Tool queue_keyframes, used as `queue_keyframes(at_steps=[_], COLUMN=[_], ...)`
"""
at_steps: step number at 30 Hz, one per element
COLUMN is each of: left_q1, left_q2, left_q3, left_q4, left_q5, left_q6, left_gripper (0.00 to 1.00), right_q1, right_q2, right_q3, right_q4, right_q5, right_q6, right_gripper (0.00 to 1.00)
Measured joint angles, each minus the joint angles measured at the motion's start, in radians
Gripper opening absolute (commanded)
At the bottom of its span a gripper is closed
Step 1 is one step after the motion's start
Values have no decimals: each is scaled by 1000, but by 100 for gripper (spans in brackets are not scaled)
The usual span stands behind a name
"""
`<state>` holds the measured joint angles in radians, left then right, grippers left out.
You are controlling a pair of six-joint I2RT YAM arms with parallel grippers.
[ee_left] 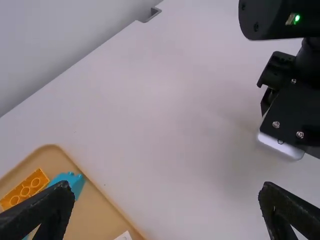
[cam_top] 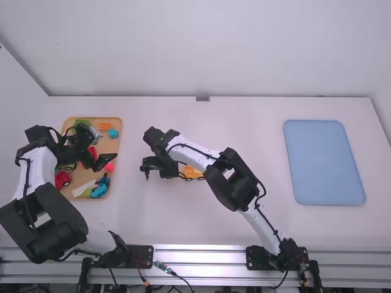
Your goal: Assemble lego blocks to make yellow taxi
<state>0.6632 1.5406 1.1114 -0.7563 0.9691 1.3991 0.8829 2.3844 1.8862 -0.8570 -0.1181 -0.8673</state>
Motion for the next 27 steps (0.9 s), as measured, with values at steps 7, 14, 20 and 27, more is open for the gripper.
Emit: queue_keyframes(at_steps=[7, 14, 20, 27], left_q1=[0, 0, 0, 0], left_q2=[0, 0, 0, 0], left_q3=[0, 0, 0, 0], left_q4=[-12, -13, -14, -14], left_q5=[8, 8, 8, 8], left_q6=[0, 0, 0, 0], left_gripper=[99, 99, 99, 99], right_q1=[5, 4, 3, 3], right_q2=[0, 0, 0, 0], right_q3=[-5, -5, -7, -7], right_q4=[0, 10, 22, 29], right_q5=[16, 16, 16, 16], right_q6=[0, 0, 4, -30], right_gripper=[0, 28, 82, 100])
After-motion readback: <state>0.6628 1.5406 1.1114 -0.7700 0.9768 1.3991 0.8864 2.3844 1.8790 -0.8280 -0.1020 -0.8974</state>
